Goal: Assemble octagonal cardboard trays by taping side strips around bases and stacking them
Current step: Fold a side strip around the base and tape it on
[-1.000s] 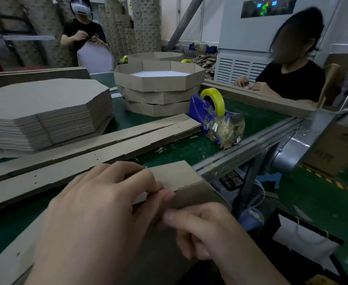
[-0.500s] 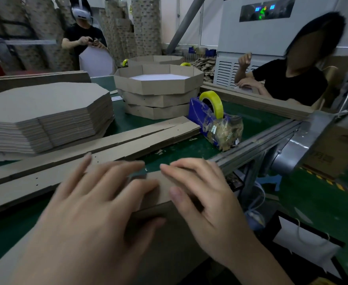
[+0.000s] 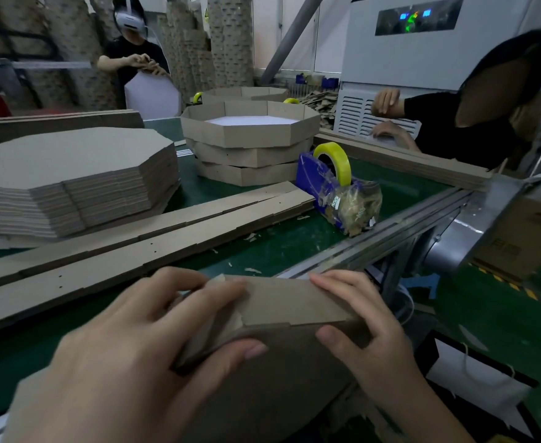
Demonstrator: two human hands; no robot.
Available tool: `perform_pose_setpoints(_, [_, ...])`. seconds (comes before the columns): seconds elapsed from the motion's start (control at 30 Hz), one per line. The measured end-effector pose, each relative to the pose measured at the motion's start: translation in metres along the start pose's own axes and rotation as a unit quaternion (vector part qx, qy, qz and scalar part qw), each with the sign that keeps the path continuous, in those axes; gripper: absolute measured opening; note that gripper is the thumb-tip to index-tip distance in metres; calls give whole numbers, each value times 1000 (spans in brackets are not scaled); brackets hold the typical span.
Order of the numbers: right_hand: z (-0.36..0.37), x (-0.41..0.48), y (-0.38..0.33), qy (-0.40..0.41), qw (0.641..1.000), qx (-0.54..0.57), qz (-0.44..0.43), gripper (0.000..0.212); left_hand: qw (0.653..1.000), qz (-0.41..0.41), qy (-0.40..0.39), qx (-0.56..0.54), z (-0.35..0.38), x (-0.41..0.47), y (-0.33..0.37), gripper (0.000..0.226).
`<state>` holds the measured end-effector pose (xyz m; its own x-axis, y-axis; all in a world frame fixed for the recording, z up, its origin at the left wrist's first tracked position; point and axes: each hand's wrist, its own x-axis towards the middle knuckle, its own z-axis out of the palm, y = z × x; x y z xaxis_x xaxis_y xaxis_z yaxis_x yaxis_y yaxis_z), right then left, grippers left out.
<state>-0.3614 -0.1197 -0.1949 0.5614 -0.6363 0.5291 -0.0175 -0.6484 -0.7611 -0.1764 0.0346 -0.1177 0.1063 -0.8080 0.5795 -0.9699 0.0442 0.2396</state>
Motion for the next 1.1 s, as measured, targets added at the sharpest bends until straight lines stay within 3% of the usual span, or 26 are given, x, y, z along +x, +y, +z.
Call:
perform_pose_setpoints(0.1, [-15,16,7,-5,999,36,15,43,999,16,36,31,2,6,10,40])
perform_pose_setpoints(0.2, [-41,59,21,94,994,-4,50,22,1000,-19,18,15,-7,9,17,41])
perform_pose_setpoints(0.3, [-76,121,47,192,967,-69,151,16,999,-14,19,28,-8,10,17,40])
perform_pose_setpoints(0.5, [-105,195,84,91,936,-122,316,32,999,-33,10,23,-5,11,17,40])
perform_pose_setpoints(0.7, [-107,206,83,118,907,24,405,13,999,-28,7,34,-5,10,17,42])
perform_pose_setpoints(0.87, [-110,205,77,158,890,161,397,11,999,-31,8,32,-5,11,18,41])
perform_pose_setpoints(0.97, [-106,191,85,190,896,226,333,14,999,-28,10,35,-5,11,17,41])
perform_pose_setpoints(1.1, [-101,165,106,220,880,358,221,43,999,-26,20,25,-4,12,16,38])
